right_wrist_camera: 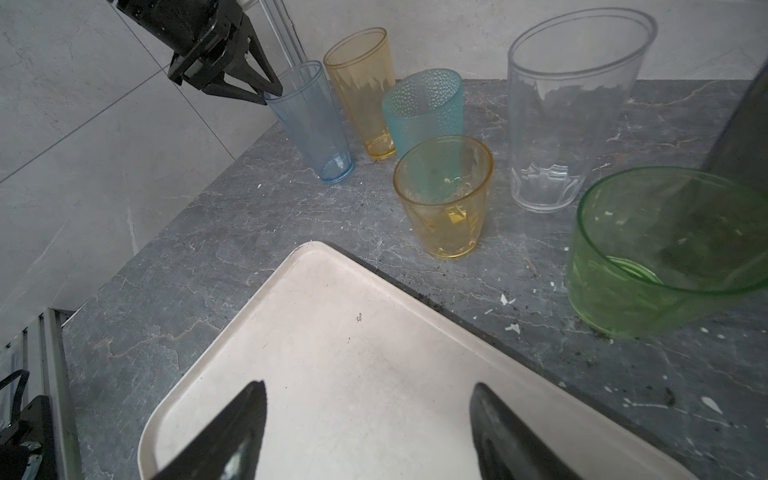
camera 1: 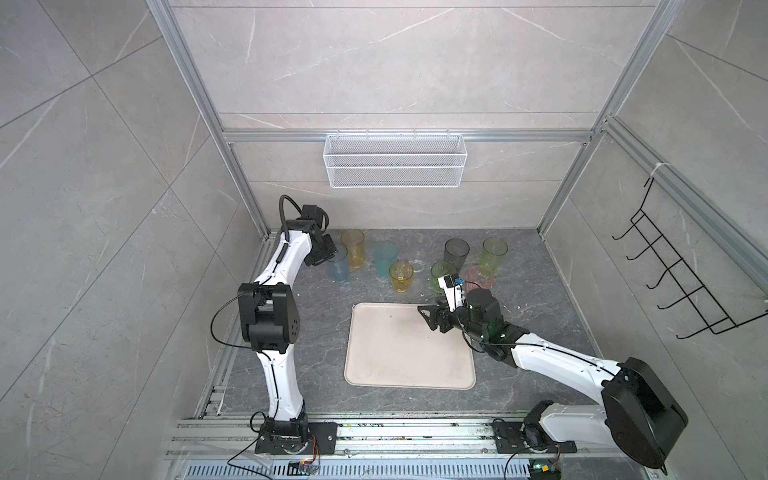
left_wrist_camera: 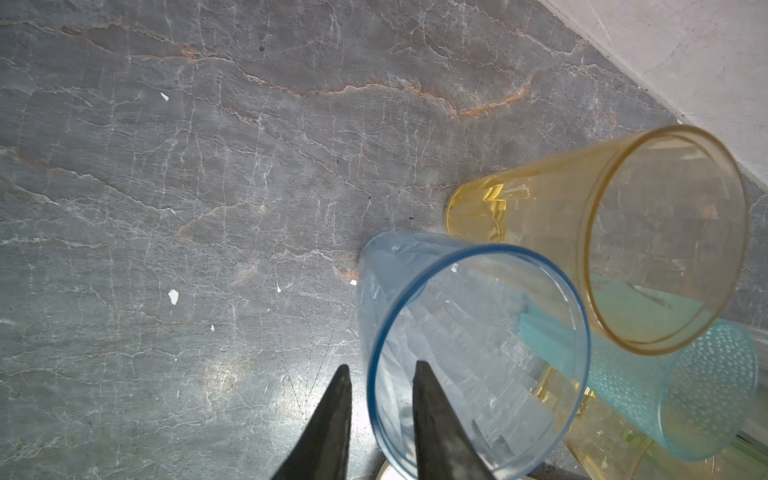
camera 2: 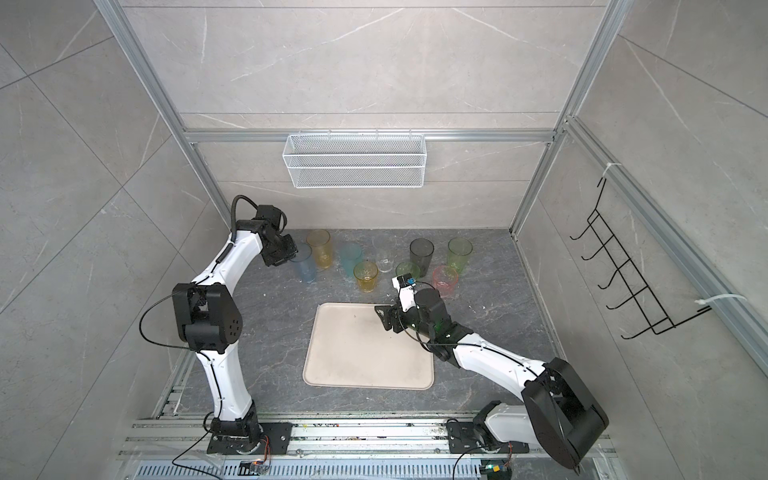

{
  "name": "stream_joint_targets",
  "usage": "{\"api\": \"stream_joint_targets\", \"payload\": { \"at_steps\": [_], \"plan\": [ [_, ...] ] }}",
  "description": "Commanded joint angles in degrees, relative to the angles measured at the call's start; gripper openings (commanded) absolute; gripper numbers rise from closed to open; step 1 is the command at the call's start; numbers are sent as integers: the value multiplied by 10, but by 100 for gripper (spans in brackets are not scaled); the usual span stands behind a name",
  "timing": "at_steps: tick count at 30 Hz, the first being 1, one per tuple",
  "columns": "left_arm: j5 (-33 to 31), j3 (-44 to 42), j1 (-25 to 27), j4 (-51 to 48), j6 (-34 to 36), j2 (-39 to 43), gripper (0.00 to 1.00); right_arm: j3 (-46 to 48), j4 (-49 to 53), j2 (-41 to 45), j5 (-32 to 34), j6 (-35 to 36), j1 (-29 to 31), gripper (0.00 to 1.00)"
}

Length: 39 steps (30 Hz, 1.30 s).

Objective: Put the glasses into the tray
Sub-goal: 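Reach the left gripper to the blue cup while the right gripper lifts away, then grasp the blue cup with the left gripper and carry it over the tray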

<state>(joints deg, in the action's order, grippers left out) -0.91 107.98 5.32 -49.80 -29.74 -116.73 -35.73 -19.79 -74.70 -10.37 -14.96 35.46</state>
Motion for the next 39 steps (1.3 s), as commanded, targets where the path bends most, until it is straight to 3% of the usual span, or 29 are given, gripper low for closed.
{"api": "stream_joint_targets", "payload": {
  "at_steps": [1, 17, 28, 39],
  "plan": [
    [6, 0, -3, -3, 12, -6, 25, -17, 1, -7, -8, 4, 5, 78],
    [-2, -16, -4, -2, 24, 4, 9, -25, 5, -21, -9, 15, 15, 78],
    [-25, -86, -4, -19, 18, 122, 4, -36, 17, -35, -3, 17, 25, 78],
    [-23, -110, 28, -117, 64, 227, 0, -44, 29, -40, 9, 20, 31, 78]
  ]
}}
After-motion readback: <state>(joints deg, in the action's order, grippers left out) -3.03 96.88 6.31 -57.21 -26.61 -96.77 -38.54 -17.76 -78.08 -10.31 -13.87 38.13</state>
